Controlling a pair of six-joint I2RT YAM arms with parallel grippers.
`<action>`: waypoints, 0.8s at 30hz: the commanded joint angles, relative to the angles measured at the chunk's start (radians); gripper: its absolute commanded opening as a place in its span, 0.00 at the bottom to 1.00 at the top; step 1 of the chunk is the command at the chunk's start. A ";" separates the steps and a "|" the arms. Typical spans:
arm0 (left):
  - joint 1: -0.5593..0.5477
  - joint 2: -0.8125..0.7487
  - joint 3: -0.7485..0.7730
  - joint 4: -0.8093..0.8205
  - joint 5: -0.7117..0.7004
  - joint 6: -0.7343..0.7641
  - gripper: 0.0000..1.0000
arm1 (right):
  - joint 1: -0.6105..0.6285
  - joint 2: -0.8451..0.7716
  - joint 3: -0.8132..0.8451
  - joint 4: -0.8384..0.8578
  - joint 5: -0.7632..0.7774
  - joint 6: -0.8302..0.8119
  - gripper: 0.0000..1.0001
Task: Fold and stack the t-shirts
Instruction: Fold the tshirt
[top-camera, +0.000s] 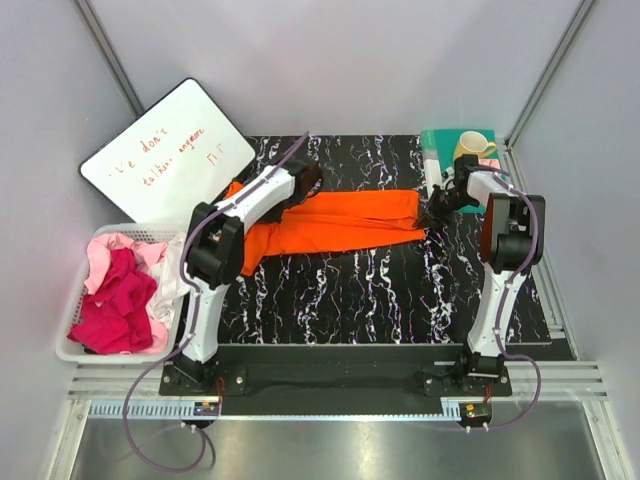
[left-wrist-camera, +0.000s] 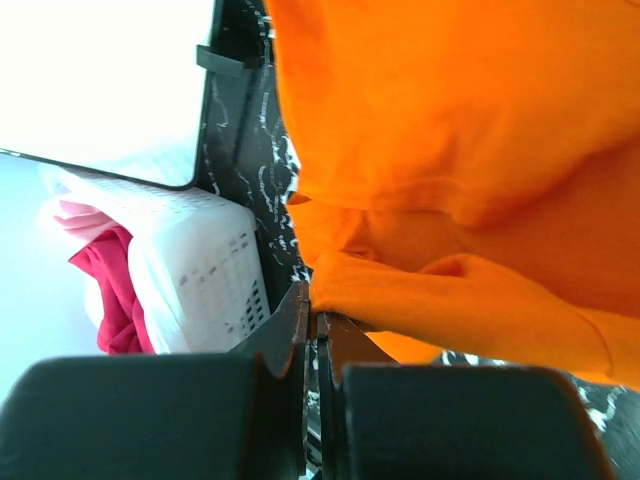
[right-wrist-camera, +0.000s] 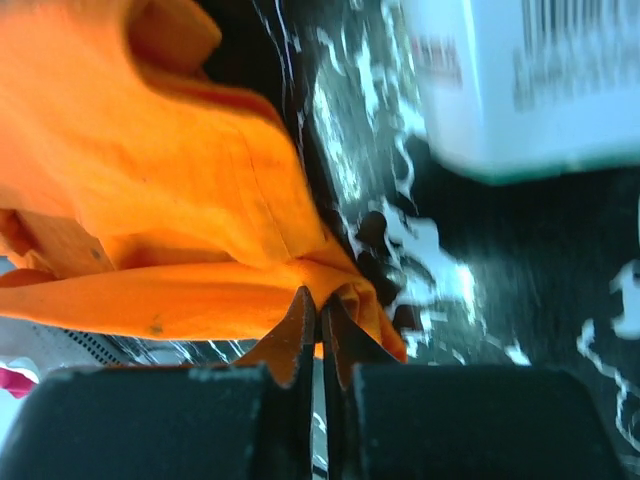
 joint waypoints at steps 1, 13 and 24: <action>0.036 -0.004 0.012 -0.115 -0.086 -0.021 0.00 | 0.001 0.047 0.087 -0.011 -0.034 0.000 0.25; 0.091 0.127 0.159 -0.072 -0.233 0.035 0.00 | 0.001 0.035 0.088 -0.017 -0.037 -0.047 1.00; 0.101 0.144 0.193 -0.088 -0.264 -0.043 0.99 | 0.001 0.006 0.056 -0.019 -0.033 -0.038 1.00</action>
